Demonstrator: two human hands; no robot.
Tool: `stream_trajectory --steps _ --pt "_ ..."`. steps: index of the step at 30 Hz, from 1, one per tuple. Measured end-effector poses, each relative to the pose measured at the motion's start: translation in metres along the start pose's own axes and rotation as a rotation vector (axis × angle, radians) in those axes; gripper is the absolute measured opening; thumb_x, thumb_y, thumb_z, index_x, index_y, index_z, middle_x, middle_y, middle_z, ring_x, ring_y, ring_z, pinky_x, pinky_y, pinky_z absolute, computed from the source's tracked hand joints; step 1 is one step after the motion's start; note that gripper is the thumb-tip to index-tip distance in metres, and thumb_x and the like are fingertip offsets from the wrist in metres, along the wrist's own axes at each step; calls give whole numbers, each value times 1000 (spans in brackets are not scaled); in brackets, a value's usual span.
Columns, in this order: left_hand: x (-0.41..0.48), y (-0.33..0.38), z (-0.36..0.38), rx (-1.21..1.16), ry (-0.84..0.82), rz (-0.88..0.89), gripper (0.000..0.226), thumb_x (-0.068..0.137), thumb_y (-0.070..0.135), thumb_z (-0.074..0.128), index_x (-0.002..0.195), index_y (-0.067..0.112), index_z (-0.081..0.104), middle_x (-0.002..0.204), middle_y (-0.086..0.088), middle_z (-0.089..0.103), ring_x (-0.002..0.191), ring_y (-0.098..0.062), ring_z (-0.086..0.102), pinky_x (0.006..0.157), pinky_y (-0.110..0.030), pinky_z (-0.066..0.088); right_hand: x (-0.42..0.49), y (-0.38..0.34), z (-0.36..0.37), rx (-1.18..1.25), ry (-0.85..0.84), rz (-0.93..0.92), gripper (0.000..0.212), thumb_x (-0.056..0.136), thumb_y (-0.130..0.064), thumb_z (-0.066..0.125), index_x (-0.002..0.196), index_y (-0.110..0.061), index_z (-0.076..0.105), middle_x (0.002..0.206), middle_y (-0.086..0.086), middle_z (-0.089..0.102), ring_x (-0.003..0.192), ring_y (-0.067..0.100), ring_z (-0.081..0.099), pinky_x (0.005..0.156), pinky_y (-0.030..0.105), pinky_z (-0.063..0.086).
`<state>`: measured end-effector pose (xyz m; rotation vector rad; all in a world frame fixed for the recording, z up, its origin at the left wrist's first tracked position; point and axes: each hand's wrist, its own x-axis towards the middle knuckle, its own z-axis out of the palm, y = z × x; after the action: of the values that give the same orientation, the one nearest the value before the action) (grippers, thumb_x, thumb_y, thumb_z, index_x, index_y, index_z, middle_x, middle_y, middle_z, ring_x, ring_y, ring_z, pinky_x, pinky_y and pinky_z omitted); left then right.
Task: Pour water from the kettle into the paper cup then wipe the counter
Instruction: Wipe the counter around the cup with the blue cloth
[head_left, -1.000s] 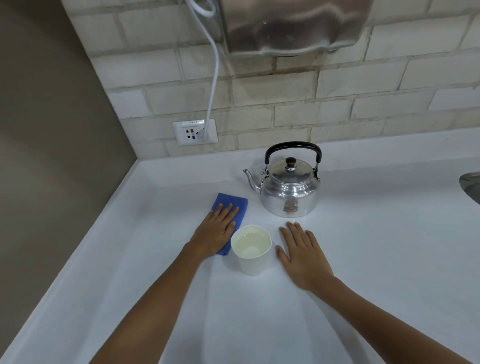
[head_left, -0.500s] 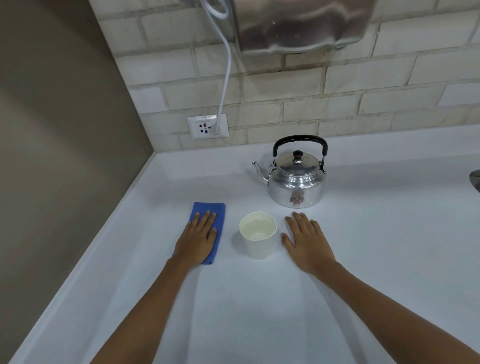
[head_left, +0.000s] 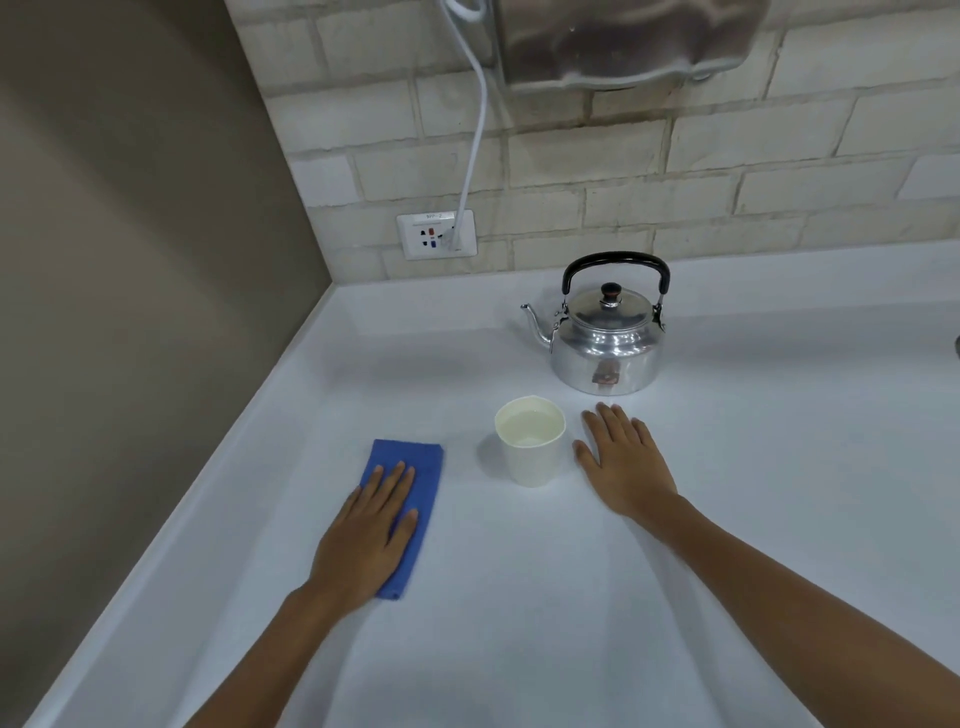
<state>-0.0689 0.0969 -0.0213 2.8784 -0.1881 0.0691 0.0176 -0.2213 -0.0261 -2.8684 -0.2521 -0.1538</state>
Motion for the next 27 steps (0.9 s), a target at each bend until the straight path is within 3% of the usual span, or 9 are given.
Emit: stream_trajectory --steps 3,6,11,14,17,20,23,25,27 --pt "14 18 2 33 5 -140 56 101 37 23 148 20 -2 159 4 -2 145 -15 -6 119 -31 2 0 -3 -1 -11 4 7 53 97 -39 27 143 -14 21 156 9 18 144 24 10 119 40 11" --pt "10 46 10 73 29 -156 56 101 36 20 147 20 -6 159 -1 -4 146 -22 -7 119 -35 0 0 -3 -2 -17 5 7 53 97 -38 27 143 -13 21 155 10 19 144 24 11 119 41 11" --pt "-48 68 25 36 13 37 56 95 55 6 140 34 -19 154 15 -16 141 -10 -22 115 -25 -16 -1 -1 -1 -25 1 0 53 97 -39 27 143 -13 20 156 10 18 144 24 11 119 40 12" --pt "-68 44 14 8 25 74 58 93 58 9 143 35 -10 152 21 -13 141 -5 -20 113 -19 -16 0 0 -2 -17 -19 3 54 97 -40 25 144 -14 19 156 9 16 144 23 9 119 40 10" --pt "-62 26 1 7 43 -31 58 96 49 19 142 31 -10 154 16 -9 141 -4 -17 115 -20 -7 -1 -1 -1 -20 -21 6 54 97 -40 24 144 -14 18 156 9 15 145 24 8 119 40 9" --pt "-45 43 2 58 18 -153 58 100 39 22 145 22 -10 158 4 -7 144 -15 -13 117 -29 -3 -1 -2 -2 -27 -20 9 54 97 -39 25 144 -13 18 156 10 16 144 24 9 119 40 9" --pt "-43 83 6 161 4 -138 53 101 36 19 148 19 1 158 -4 2 146 -28 0 118 -37 7 -1 -3 -1 -31 -25 11 54 97 -39 24 144 -13 17 156 10 14 145 24 8 119 40 9" --pt "-55 111 9 165 -18 -72 51 99 36 14 143 17 33 150 -6 35 138 -31 32 112 -40 29 -1 -1 -1 -30 -19 7 54 97 -39 24 145 -13 16 157 10 14 145 24 8 119 40 9" --pt "-72 129 9 115 -90 0 59 99 37 5 135 19 48 140 -1 50 128 -27 47 111 -39 24 -1 0 -2 -27 -26 0 54 98 -39 24 145 -13 16 157 10 14 145 24 8 119 40 8"
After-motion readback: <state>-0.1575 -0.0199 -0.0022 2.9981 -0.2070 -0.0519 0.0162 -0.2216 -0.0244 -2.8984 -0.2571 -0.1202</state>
